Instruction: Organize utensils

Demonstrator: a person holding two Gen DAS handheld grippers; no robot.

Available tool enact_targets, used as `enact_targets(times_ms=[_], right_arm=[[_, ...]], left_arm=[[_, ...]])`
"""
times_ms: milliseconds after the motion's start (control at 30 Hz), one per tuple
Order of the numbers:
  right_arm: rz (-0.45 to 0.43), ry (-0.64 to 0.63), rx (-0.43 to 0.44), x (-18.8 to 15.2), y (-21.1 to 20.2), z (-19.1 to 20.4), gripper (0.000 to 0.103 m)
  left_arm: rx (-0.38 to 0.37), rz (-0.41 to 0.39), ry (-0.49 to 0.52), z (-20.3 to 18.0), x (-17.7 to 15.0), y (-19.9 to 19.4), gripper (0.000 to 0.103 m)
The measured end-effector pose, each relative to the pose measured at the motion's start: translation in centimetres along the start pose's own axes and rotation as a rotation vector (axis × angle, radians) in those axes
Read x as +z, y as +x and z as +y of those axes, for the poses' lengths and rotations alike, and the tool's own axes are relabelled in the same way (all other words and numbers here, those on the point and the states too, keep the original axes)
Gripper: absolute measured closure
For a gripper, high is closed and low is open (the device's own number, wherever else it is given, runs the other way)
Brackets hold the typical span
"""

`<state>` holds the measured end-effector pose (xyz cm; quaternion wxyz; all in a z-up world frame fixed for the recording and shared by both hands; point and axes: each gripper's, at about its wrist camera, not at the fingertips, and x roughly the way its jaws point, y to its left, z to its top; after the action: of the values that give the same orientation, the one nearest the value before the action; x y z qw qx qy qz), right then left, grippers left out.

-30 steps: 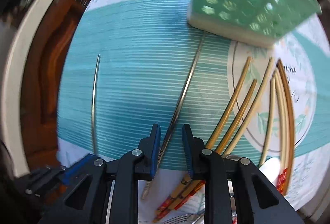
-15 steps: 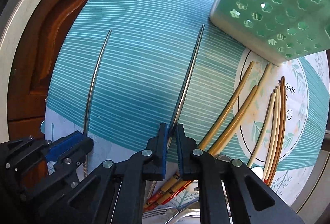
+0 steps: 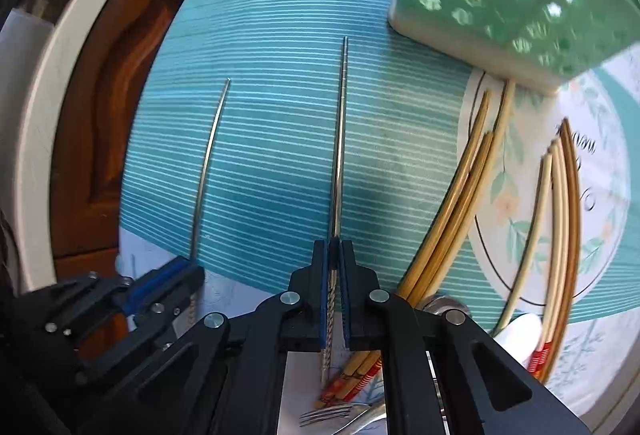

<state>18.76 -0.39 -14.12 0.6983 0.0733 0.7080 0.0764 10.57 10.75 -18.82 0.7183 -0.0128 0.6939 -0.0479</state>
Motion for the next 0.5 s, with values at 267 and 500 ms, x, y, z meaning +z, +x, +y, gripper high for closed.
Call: enact_targets(times_ms=[267,500], right_arm=[[-0.035,0.069,0.186,-1.1,-1.3,-4.2,0.098],[-0.092,0.075,0.339,-2.6,-2.5,-6.9,0.099]], left_arm=[[-0.065,-0.117,0.019,-1.8,-0.9,-1.4,0.100],[-0.142,-0.146,-0.023,-1.3,-0.7,-0.7,0.100]])
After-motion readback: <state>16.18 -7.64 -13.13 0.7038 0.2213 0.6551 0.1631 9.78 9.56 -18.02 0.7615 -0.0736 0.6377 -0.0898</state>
